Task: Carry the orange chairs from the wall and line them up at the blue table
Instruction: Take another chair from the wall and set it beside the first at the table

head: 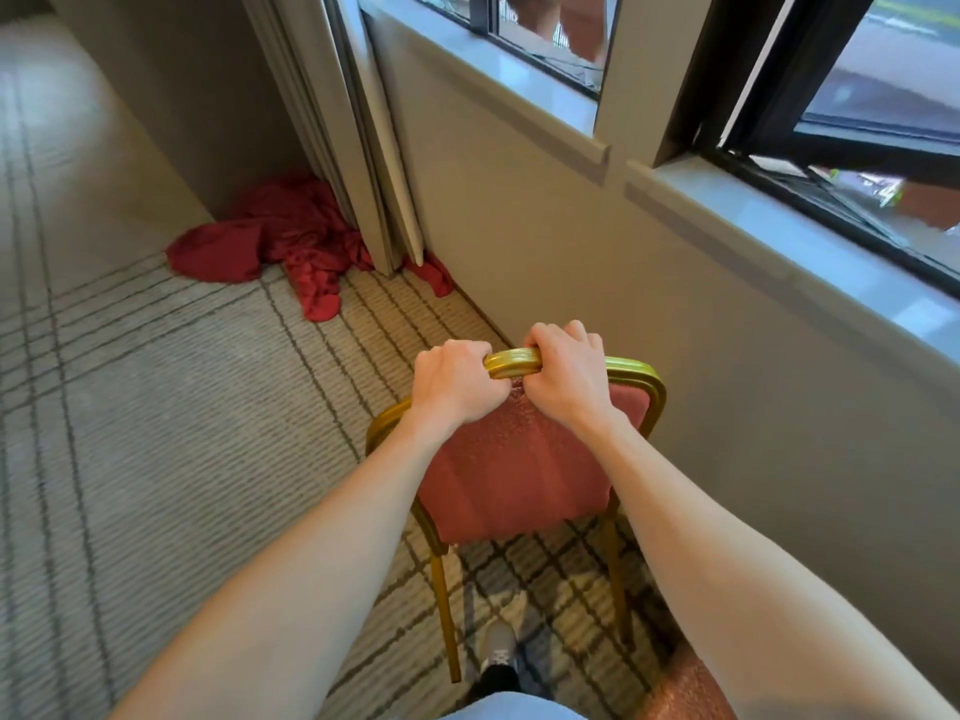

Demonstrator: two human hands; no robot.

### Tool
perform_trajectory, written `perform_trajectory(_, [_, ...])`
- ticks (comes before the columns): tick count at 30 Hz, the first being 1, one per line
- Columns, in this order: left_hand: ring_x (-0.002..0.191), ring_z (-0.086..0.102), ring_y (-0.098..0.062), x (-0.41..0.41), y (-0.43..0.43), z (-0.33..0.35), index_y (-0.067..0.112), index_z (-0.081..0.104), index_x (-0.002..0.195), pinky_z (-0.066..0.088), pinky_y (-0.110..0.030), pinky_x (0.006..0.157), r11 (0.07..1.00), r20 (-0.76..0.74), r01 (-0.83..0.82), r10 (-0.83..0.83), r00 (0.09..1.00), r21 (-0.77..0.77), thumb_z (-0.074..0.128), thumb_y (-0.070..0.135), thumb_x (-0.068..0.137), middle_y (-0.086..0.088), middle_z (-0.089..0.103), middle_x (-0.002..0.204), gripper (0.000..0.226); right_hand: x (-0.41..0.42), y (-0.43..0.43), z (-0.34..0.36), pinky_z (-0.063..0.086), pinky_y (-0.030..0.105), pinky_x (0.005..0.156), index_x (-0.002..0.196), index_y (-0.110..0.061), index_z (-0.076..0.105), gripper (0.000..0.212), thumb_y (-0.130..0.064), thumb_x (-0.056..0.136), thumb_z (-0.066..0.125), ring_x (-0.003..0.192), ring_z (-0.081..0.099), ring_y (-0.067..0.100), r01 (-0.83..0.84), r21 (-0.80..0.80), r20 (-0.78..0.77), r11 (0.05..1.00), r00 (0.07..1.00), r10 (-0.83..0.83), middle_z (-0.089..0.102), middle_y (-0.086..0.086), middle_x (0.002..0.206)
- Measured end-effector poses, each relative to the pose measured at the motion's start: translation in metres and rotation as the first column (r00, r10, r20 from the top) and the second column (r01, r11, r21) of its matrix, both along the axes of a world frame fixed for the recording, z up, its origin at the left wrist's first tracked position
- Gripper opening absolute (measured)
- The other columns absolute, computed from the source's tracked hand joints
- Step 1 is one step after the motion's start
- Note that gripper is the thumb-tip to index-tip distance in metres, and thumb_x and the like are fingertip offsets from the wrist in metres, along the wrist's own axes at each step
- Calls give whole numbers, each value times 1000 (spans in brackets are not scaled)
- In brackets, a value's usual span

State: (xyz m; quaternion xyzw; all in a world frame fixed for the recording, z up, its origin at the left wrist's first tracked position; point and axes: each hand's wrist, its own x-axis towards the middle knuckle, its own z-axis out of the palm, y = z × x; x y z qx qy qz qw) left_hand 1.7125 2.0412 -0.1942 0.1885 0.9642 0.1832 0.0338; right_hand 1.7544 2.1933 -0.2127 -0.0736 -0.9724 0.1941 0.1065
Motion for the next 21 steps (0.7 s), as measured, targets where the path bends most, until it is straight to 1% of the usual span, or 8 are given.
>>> perform_trajectory(4, [62, 55, -23, -6, 12, 2, 24, 49, 59, 35, -32, 62, 999, -36, 36, -36, 999, 18, 61, 42, 79, 8, 52, 58, 29, -10, 14, 0, 40, 40, 74, 83, -28, 49, 9, -25, 81, 58, 87, 48, 23, 26, -13, 39, 1000, 999, -26, 60, -7, 86])
perform_trajectory(6, [62, 55, -22, -6, 11, 2, 24, 51, 61, 35, -31, 62, 999, -41, 50, -50, 998, -4, 60, 41, 80, 8, 53, 58, 27, -12, 13, 1, 41, 39, 75, 85, -27, 53, 9, -32, 81, 60, 89, 51, 23, 32, 19, 82, 999, 996, -34, 60, -7, 87])
perform_trajectory(8, [64, 57, -22, -6, 9, 3, 24, 56, 64, 38, -32, 64, 998, -38, 59, -60, 997, -20, 60, 41, 81, 7, 57, 63, 25, -9, 9, 3, 43, 39, 76, 87, -26, 57, 13, -37, 81, 60, 89, 54, 23, 34, 44, 103, 998, 994, -39, 62, -6, 89])
perform_trajectory(10, [68, 61, -22, -1, 8, 1, 24, 57, 67, 43, -32, 65, 996, -54, 82, -83, 995, -21, 60, 42, 81, 6, 60, 67, 23, -3, 9, 3, 44, 39, 74, 83, -25, 54, 14, -39, 81, 58, 86, 56, 24, 40, 80, 102, 996, 994, -48, 63, -4, 86])
perform_trajectory(12, [70, 60, -21, 3, 11, -2, 25, 55, 68, 44, -33, 66, 994, -92, 111, -111, 990, -4, 61, 41, 81, 8, 56, 69, 22, 2, 13, 2, 44, 38, 71, 78, -23, 51, 18, -40, 83, 57, 82, 56, 25, 41, 108, 99, 993, 994, -52, 61, -3, 81])
perform_trajectory(14, [69, 55, -18, 5, 13, -2, 26, 53, 71, 39, -31, 65, 992, -132, 126, -125, 983, -6, 61, 42, 82, 9, 52, 70, 21, 3, 17, 2, 44, 38, 68, 75, -22, 52, 21, -40, 84, 57, 79, 55, 23, 37, 125, 94, 992, 994, -49, 57, -4, 77])
perform_trajectory(16, [68, 49, -16, 5, 12, -3, 27, 52, 72, 37, -30, 64, 992, -146, 125, -127, 981, -18, 62, 42, 83, 9, 51, 70, 21, 2, 18, 3, 43, 36, 65, 73, -22, 52, 23, -41, 84, 59, 77, 53, 22, 17, 139, 85, 990, 996, -29, 52, -5, 74])
perform_trajectory(21, [68, 54, -17, 1, 10, -4, 28, 49, 71, 35, -30, 63, 993, -148, 122, -122, 982, -8, 62, 41, 85, 10, 51, 70, 23, -2, 16, 1, 35, 31, 59, 70, -24, 48, 24, -39, 85, 60, 72, 50, 19, -7, 139, 44, 990, 999, 1, 48, -8, 70])
